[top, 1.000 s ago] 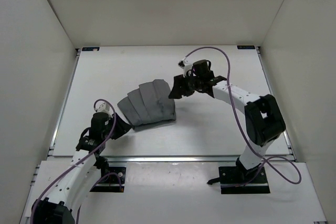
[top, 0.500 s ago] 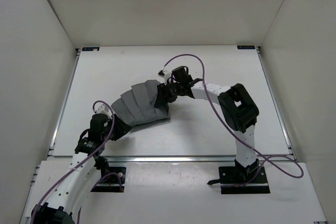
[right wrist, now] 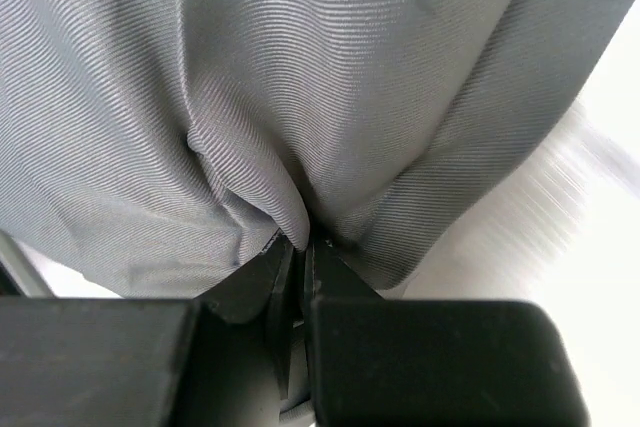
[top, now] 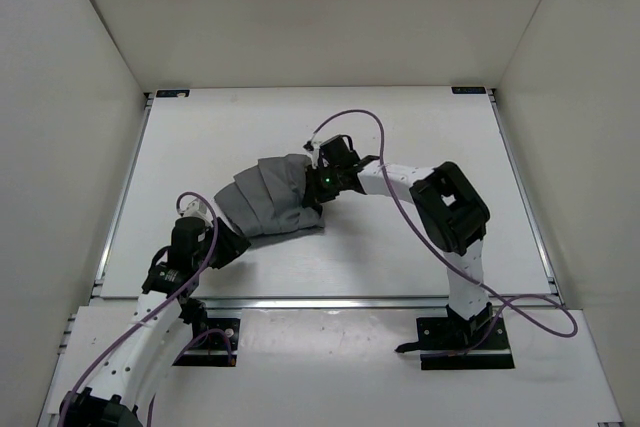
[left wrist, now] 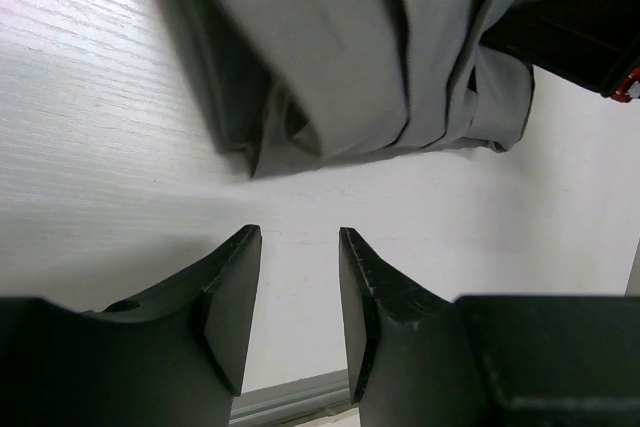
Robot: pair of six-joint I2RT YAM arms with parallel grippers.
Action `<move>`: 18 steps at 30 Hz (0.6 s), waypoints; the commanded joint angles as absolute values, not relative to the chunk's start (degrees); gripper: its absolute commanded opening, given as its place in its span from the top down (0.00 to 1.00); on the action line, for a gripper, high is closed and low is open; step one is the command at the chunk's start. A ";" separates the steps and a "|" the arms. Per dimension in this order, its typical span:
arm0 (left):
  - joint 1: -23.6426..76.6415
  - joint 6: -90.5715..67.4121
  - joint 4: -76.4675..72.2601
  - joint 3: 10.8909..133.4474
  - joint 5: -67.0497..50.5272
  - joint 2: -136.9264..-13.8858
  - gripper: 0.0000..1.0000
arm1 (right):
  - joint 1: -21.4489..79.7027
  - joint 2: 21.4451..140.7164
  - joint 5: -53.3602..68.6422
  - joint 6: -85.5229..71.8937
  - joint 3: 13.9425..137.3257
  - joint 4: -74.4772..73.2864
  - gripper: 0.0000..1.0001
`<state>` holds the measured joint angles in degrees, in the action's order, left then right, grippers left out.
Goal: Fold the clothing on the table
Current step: Fold the skirt
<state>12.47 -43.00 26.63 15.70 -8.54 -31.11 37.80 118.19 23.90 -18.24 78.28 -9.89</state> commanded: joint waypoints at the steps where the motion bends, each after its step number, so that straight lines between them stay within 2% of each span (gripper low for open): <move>1: 12.30 -42.10 26.72 17.84 -7.83 -30.41 0.53 | 34.28 114.98 10.55 -22.32 71.57 -11.69 1.00; 6: 12.48 -41.93 26.46 17.49 -7.56 -31.02 0.52 | 28.40 108.29 12.30 -24.44 61.27 -5.90 1.00; 11: 12.48 -41.84 25.58 17.67 -8.43 -32.43 0.50 | 26.98 108.89 18.80 -21.80 62.22 -8.08 1.00; 12: 12.57 -41.31 25.49 18.10 -8.61 -32.61 0.47 | 26.63 109.24 21.07 -21.45 62.40 -8.09 1.00; 13: 12.48 -40.61 25.23 18.63 -9.40 -32.96 0.44 | 26.63 109.34 22.05 -21.18 63.45 -8.70 0.95; 14: 12.48 -40.26 25.40 19.33 -9.84 -33.22 0.35 | 26.80 109.16 23.28 -21.18 63.72 -9.05 0.90; 15: 12.31 -39.21 25.66 19.77 -10.63 -33.66 0.25 | 27.07 107.59 24.07 -20.31 64.50 -9.23 0.75; 17: 11.96 -36.57 26.54 21.69 -13.61 -35.76 0.01 | 27.33 104.09 24.34 -18.55 65.91 -11.24 0.53; 18: 11.43 -35.61 26.89 22.32 -14.75 -36.29 0.02 | 27.07 100.84 24.43 -18.20 66.79 -11.51 0.44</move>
